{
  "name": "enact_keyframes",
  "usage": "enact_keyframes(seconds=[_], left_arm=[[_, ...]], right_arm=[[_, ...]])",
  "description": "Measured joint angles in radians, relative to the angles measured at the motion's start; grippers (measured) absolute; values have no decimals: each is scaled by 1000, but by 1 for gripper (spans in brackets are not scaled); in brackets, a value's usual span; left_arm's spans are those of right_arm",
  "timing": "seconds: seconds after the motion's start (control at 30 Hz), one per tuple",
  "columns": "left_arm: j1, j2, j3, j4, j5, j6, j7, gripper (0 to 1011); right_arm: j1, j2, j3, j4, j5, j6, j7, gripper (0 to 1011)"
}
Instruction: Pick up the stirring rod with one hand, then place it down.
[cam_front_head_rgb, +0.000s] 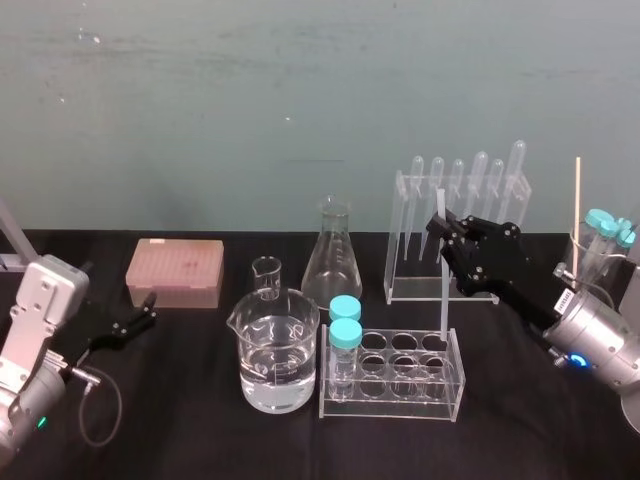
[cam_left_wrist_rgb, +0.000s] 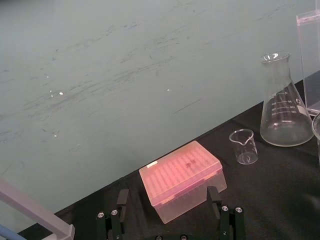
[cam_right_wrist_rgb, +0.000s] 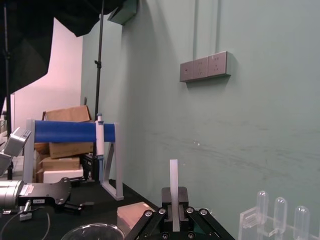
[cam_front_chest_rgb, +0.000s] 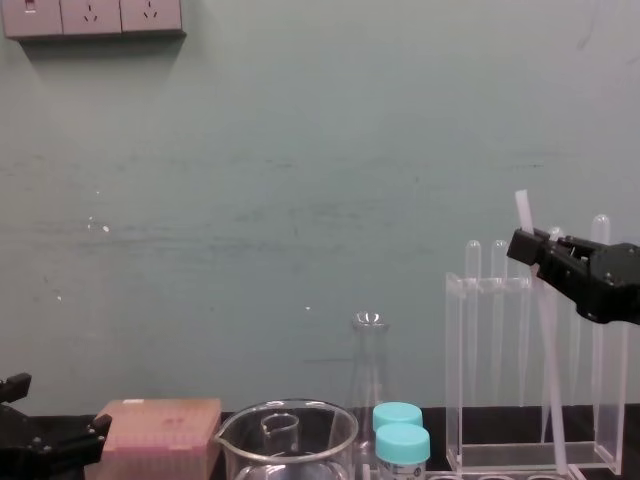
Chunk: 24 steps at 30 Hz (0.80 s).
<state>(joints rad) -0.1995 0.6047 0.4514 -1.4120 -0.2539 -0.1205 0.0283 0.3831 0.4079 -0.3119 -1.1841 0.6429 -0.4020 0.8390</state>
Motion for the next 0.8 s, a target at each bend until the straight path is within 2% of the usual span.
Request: enact_keyframes(seconds=[0.2, 0.43, 0.8], left_arm=[[0, 0, 0, 0, 0, 0, 0, 1000], [0, 0, 0, 0, 0, 0, 0, 1000], [0, 0, 0, 0, 0, 0, 0, 1000]], right_arm=[[15, -6, -10, 27, 4, -7, 19, 64], [46, -21, -28, 93, 7, -16, 49, 64], [87, -36, -58, 182, -17, -19, 75, 64]])
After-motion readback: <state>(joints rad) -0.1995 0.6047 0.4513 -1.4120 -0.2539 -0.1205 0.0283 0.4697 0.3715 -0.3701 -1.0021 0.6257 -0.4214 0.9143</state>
